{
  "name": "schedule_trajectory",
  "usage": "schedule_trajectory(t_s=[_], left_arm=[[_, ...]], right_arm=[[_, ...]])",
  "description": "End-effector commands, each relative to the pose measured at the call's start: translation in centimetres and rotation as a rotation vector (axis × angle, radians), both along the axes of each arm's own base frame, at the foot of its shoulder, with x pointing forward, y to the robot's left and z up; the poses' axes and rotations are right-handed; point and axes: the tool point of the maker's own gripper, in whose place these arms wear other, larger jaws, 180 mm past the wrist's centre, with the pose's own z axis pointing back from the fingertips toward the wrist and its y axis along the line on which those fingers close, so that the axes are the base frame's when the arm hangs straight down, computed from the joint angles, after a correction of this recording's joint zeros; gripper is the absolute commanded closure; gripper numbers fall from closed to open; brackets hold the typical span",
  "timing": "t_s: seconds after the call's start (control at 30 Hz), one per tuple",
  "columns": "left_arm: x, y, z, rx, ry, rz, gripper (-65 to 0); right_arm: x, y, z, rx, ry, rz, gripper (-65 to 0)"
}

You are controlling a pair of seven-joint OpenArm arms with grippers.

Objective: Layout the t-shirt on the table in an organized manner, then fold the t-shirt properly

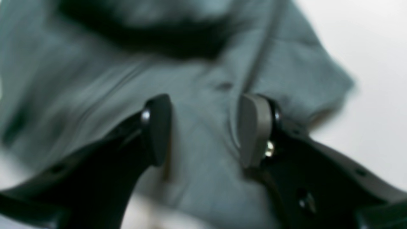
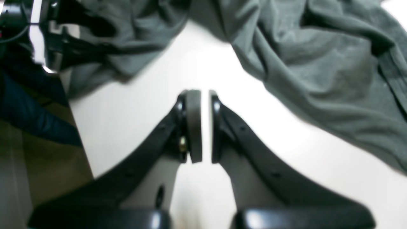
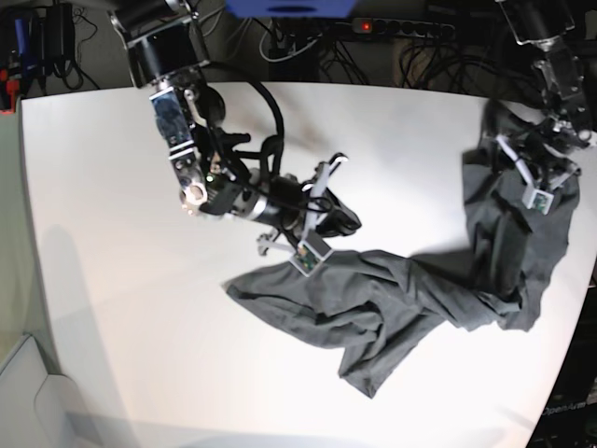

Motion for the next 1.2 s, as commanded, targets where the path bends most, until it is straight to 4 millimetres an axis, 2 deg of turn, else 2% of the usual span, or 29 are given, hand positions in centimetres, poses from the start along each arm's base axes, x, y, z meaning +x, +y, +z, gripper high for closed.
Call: schedule_trajectory(t_s=[0.0, 0.13, 0.23, 0.33, 0.63, 0.8, 0.93, 0.97, 1.1, 1.17], left_arm=[[-1.6, 2.5, 0.0, 0.093, 0.077, 0.031, -33.3], [-1.3, 6.6, 3.9, 0.182, 0.009, 0.092, -33.3], [-1.0, 8.2, 5.7, 0.225, -0.019, 0.102, -33.3], [-0.3, 8.6, 7.3, 0.247, -0.061, 0.106, -33.3], [1.8, 6.5, 13.2, 0.345, -0.170, 0.089, -33.3], [3.6, 6.0, 15.5, 0.317, -0.269, 0.143, -33.7], [5.3, 4.5, 16.4, 0.238, -0.350, 0.194, -33.9], [5.4, 4.2, 16.2, 0.225, -0.347, 0.199, -34.7], [6.0, 3.1, 15.8, 0.199, -0.352, 0.185, -45.4], [6.9, 1.9, 16.0, 0.196, -0.379, 0.133, -49.8]], right_arm=[[1.0, 0.7, 2.2, 0.050, -0.053, 0.007, -3.0], [1.3, 1.2, 2.8, 0.066, -0.061, 0.006, -3.0], [1.3, 1.3, 2.9, 0.066, -0.062, 0.006, -3.0], [1.3, 1.3, 2.9, 0.065, -0.064, 0.006, -3.0], [1.4, 0.2, 2.3, 0.029, -0.066, 0.004, -3.0], [1.1, 0.1, 1.9, 0.026, -0.056, 0.003, -3.0], [0.7, 0.1, 1.4, 0.025, -0.040, 0.003, -3.0], [0.5, 0.1, 1.3, 0.024, -0.039, 0.005, -3.0], [0.3, -0.2, 0.8, 0.016, -0.028, 0.002, -3.0], [0.2, -0.6, 0.5, 0.003, -0.026, 0.004, -3.0]])
